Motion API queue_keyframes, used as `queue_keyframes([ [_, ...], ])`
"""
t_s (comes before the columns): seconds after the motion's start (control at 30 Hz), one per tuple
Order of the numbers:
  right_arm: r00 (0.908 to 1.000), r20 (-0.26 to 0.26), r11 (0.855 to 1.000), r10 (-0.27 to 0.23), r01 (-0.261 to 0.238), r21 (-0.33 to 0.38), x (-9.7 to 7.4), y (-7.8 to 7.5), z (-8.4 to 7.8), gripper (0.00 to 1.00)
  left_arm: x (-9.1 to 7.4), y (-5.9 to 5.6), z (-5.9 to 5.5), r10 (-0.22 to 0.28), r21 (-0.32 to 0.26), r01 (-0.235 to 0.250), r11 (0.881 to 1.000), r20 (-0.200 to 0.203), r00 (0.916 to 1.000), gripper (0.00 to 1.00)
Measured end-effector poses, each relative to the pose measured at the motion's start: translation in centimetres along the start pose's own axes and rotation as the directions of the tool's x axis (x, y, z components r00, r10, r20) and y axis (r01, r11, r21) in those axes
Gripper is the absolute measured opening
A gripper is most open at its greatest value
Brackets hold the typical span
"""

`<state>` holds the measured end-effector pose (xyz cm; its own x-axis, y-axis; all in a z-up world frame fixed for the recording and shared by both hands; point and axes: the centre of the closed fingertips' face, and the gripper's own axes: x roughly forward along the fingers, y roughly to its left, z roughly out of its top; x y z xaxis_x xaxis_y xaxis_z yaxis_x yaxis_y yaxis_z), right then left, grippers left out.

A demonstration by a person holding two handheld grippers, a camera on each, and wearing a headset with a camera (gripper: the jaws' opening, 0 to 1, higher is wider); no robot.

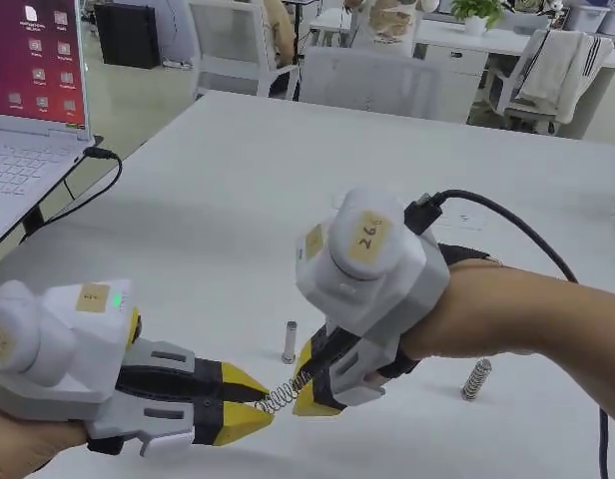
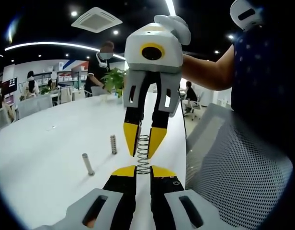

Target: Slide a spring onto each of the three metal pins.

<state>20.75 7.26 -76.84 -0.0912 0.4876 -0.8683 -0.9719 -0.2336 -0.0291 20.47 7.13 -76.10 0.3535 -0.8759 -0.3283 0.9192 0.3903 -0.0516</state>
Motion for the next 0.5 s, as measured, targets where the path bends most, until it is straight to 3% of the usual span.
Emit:
queue_keyframes([
  [0.5, 0.9999, -0.012, 0.999, 0.01, -0.011, -0.04, 0.2, 0.5, 1.2, 0.09, 0.1, -0.2, -0.3, -0.009, -0.006, 0.009, 1.0, -0.011, 0.9999, 0.02],
])
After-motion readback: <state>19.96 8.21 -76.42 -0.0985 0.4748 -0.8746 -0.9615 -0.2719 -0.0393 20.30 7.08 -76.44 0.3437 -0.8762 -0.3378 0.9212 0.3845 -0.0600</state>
